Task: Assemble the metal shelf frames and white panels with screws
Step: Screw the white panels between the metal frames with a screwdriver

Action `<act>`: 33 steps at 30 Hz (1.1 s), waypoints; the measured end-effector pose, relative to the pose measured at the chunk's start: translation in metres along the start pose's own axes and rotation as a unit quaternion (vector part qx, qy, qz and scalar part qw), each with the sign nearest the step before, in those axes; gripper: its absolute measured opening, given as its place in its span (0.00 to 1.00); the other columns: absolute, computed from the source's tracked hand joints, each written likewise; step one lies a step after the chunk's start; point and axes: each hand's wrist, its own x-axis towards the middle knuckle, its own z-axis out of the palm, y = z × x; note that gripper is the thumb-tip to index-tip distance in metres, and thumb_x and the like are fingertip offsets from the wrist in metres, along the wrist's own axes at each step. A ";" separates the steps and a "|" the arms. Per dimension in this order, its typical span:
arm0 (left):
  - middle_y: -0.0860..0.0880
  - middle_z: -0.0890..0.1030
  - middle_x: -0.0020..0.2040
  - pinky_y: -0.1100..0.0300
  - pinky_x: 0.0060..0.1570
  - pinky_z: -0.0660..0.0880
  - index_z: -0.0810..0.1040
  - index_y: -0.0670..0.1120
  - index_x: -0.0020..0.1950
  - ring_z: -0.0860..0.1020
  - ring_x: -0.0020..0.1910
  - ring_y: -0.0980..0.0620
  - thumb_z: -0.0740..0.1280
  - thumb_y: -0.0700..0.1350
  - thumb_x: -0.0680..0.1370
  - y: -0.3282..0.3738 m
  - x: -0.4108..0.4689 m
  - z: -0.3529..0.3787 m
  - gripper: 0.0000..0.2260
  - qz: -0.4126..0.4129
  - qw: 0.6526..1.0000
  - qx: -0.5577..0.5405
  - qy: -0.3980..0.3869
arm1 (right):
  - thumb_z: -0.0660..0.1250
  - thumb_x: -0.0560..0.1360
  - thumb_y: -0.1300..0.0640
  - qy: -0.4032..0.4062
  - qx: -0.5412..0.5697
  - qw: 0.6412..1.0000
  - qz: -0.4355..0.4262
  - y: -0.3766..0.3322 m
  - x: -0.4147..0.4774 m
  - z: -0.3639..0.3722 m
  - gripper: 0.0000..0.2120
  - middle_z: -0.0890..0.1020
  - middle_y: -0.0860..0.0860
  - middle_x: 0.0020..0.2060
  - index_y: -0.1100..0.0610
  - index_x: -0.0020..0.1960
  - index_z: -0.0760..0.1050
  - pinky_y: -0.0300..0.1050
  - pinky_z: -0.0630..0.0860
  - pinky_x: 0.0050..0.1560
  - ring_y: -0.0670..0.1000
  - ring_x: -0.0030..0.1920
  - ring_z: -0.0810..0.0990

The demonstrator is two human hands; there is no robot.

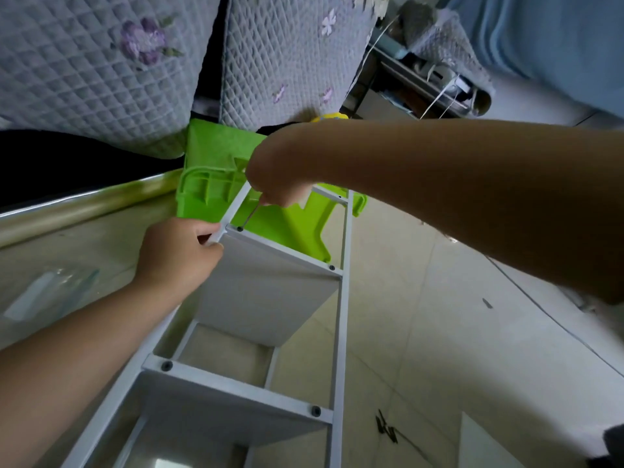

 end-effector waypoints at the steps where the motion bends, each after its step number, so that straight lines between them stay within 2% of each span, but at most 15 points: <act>1: 0.39 0.82 0.52 0.59 0.50 0.70 0.80 0.39 0.57 0.78 0.54 0.43 0.69 0.37 0.71 -0.001 0.000 0.000 0.14 0.000 1.000 -0.004 0.003 | 0.54 0.80 0.54 -0.048 0.054 0.997 0.009 0.004 0.004 -0.001 0.16 0.79 0.59 0.42 0.64 0.52 0.76 0.42 0.73 0.38 0.56 0.41 0.80; 3: 0.39 0.82 0.52 0.61 0.48 0.68 0.80 0.39 0.57 0.78 0.54 0.43 0.69 0.36 0.71 -0.001 0.000 0.001 0.14 0.002 1.000 -0.008 0.007 | 0.54 0.80 0.54 -0.128 0.164 0.977 0.041 0.011 0.011 -0.004 0.17 0.71 0.54 0.27 0.60 0.39 0.74 0.32 0.67 0.20 0.47 0.19 0.71; 4: 0.39 0.82 0.51 0.62 0.46 0.67 0.80 0.39 0.57 0.78 0.54 0.43 0.69 0.36 0.71 -0.002 0.000 0.001 0.14 -0.001 1.000 -0.010 0.007 | 0.53 0.81 0.55 -0.151 0.217 0.963 0.053 0.014 0.013 -0.005 0.17 0.67 0.52 0.24 0.58 0.35 0.69 0.28 0.61 0.16 0.45 0.13 0.64; 8: 0.39 0.82 0.51 0.63 0.46 0.66 0.80 0.39 0.57 0.79 0.54 0.42 0.69 0.36 0.71 -0.002 0.000 0.001 0.14 -0.010 1.000 -0.020 0.001 | 0.53 0.81 0.56 -0.200 0.306 0.928 0.072 0.017 0.012 -0.012 0.17 0.65 0.52 0.28 0.59 0.35 0.67 0.28 0.58 0.14 0.43 0.11 0.62; 10: 0.38 0.82 0.51 0.59 0.49 0.70 0.80 0.39 0.57 0.78 0.54 0.42 0.68 0.35 0.71 -0.001 0.000 0.000 0.14 -0.008 1.000 -0.018 -0.002 | 0.54 0.81 0.56 -0.201 0.298 0.930 0.077 0.015 0.010 -0.013 0.17 0.67 0.52 0.29 0.60 0.35 0.68 0.29 0.59 0.15 0.44 0.13 0.65; 12: 0.38 0.82 0.51 0.54 0.52 0.73 0.80 0.39 0.56 0.78 0.54 0.41 0.68 0.36 0.72 0.001 -0.001 -0.002 0.14 -0.001 1.000 -0.014 -0.008 | 0.57 0.79 0.55 -0.125 0.238 0.960 0.075 0.011 0.006 -0.008 0.15 0.71 0.53 0.30 0.61 0.36 0.70 0.32 0.65 0.19 0.48 0.22 0.70; 15: 0.37 0.82 0.47 0.49 0.49 0.75 0.82 0.39 0.51 0.79 0.49 0.39 0.63 0.45 0.67 0.005 -0.004 -0.008 0.18 0.002 1.000 -0.015 -0.014 | 0.57 0.78 0.57 0.017 0.131 0.990 0.055 0.002 -0.012 0.004 0.11 0.78 0.59 0.47 0.63 0.54 0.73 0.40 0.65 0.38 0.57 0.46 0.77; 17: 0.36 0.82 0.47 0.47 0.49 0.75 0.82 0.38 0.49 0.79 0.48 0.39 0.60 0.46 0.64 0.006 -0.005 -0.009 0.21 -0.003 1.000 -0.016 -0.017 | 0.55 0.79 0.58 0.038 0.041 0.998 0.042 0.001 -0.019 0.014 0.12 0.78 0.59 0.53 0.61 0.59 0.71 0.43 0.64 0.41 0.59 0.53 0.76; 20: 0.36 0.82 0.47 0.48 0.49 0.76 0.82 0.37 0.50 0.79 0.48 0.39 0.63 0.45 0.68 0.005 -0.005 -0.009 0.17 -0.007 1.000 -0.012 -0.023 | 0.52 0.78 0.61 0.091 -0.061 0.994 0.011 -0.002 -0.022 0.024 0.14 0.79 0.56 0.48 0.59 0.54 0.75 0.46 0.69 0.42 0.58 0.52 0.76; 23: 0.35 0.81 0.46 0.52 0.45 0.74 0.82 0.37 0.50 0.79 0.47 0.38 0.61 0.46 0.66 0.003 -0.004 -0.007 0.19 0.000 1.000 -0.015 -0.020 | 0.50 0.69 0.61 0.150 -0.100 0.984 0.001 -0.010 -0.026 0.021 0.18 0.79 0.52 0.28 0.57 0.35 0.78 0.39 0.68 0.28 0.55 0.33 0.79; 25: 0.35 0.82 0.47 0.51 0.47 0.74 0.82 0.37 0.52 0.79 0.48 0.39 0.65 0.41 0.70 0.002 -0.003 -0.004 0.14 -0.007 1.000 -0.015 -0.019 | 0.50 0.76 0.61 0.100 -0.101 0.990 -0.018 -0.009 -0.025 0.020 0.16 0.81 0.56 0.38 0.61 0.45 0.76 0.45 0.66 0.32 0.59 0.42 0.80; 27: 0.36 0.82 0.47 0.53 0.46 0.73 0.81 0.37 0.53 0.78 0.45 0.39 0.67 0.38 0.71 0.001 -0.003 -0.002 0.12 -0.013 1.000 -0.018 -0.021 | 0.50 0.81 0.56 0.106 -0.091 0.990 -0.019 -0.008 -0.021 0.021 0.16 0.80 0.58 0.50 0.62 0.56 0.73 0.47 0.65 0.37 0.61 0.51 0.78; 29: 0.34 0.80 0.45 0.58 0.40 0.68 0.81 0.36 0.49 0.71 0.37 0.45 0.63 0.44 0.67 -0.002 -0.002 0.001 0.17 -0.008 1.000 -0.022 -0.020 | 0.51 0.82 0.52 0.096 -0.120 0.988 -0.002 -0.007 -0.016 0.013 0.17 0.80 0.57 0.52 0.60 0.58 0.74 0.46 0.65 0.39 0.60 0.53 0.78; 31: 0.32 0.79 0.44 0.60 0.40 0.64 0.81 0.35 0.47 0.67 0.36 0.48 0.60 0.45 0.64 -0.003 -0.002 0.001 0.20 -0.008 0.999 -0.029 -0.025 | 0.52 0.81 0.50 0.092 -0.101 0.991 -0.009 -0.007 -0.009 0.005 0.18 0.79 0.56 0.53 0.60 0.58 0.74 0.45 0.65 0.41 0.58 0.55 0.77; 33: 0.32 0.76 0.40 0.60 0.40 0.65 0.81 0.34 0.49 0.69 0.37 0.46 0.63 0.44 0.67 -0.004 -0.001 0.001 0.17 -0.024 0.999 -0.028 -0.032 | 0.52 0.81 0.51 0.047 -0.042 0.998 0.026 -0.006 -0.001 0.001 0.17 0.78 0.55 0.54 0.60 0.59 0.73 0.44 0.66 0.42 0.58 0.53 0.76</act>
